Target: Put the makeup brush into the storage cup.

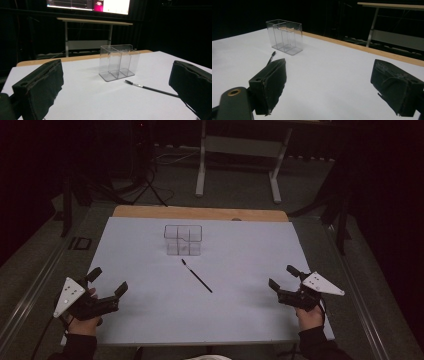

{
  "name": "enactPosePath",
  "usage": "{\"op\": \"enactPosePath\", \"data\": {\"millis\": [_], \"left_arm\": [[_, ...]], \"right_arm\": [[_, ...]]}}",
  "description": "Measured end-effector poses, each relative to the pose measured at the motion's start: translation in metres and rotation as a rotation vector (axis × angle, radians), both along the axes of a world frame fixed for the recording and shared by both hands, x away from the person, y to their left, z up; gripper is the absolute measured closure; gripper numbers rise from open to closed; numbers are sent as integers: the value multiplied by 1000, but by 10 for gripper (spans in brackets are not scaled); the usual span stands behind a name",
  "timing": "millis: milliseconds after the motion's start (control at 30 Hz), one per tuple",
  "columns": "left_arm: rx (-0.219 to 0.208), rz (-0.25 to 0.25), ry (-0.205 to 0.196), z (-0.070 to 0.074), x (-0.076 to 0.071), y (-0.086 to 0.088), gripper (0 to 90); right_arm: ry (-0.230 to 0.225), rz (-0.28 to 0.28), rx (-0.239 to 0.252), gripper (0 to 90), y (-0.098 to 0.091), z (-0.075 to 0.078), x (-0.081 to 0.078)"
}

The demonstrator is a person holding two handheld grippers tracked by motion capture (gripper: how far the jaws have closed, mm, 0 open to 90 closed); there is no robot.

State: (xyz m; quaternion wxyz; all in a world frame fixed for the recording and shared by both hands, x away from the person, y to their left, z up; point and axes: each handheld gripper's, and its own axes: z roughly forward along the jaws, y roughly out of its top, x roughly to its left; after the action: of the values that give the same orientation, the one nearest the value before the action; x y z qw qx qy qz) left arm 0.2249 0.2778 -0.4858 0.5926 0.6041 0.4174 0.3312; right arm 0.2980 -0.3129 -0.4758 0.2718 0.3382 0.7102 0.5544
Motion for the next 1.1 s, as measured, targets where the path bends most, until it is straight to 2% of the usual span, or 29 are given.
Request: {"op": "enactPosePath", "data": {"millis": [233, 367, 433, 600, 667, 733, 833, 933, 1000, 1033, 1067, 1100], "left_arm": [[4, -10, -2, 0, 0, -2, 3], [2, -10, -5, 0, 0, -1, 3], [6, -9, -4, 0, -1, -1, 3], [2, -8, -5, 1, -1, -1, 3], [2, -7, -6, 1, -1, -1, 3], [2, -6, -8, 1, -1, -1, 3], [0, -3, -6, 1, -1, 0, 3], [2, -4, -5, 1, -1, 0, 3], [2, -5, -7, 1, -1, 0, 3], [3, -5, -7, 1, -1, 0, 3], [3, -4, -8, 1, -1, 0, 3], [2, -5, -8, 1, -1, 0, 3]], "right_arm": [[10, 8, -2, 129, 2, -1, 0], [11, 19, -42, 132, 6, -1, 0], [7, 26, -42, 133, 8, 0, 0], [40, 7, -59, 135, 9, -2, 2], [55, -22, -94, 131, 8, -4, 5], [121, -46, -105, 126, 5, -5, 8], [282, -67, -123, 107, 3, -9, 15], [400, -73, -138, 107, 2, -16, 21], [462, -75, -156, 107, 2, -19, 25], [485, -79, -169, 107, 2, -20, 26], [515, -94, -199, 110, 3, -21, 27], [560, -85, -238, 110, 5, -23, 29]]}}
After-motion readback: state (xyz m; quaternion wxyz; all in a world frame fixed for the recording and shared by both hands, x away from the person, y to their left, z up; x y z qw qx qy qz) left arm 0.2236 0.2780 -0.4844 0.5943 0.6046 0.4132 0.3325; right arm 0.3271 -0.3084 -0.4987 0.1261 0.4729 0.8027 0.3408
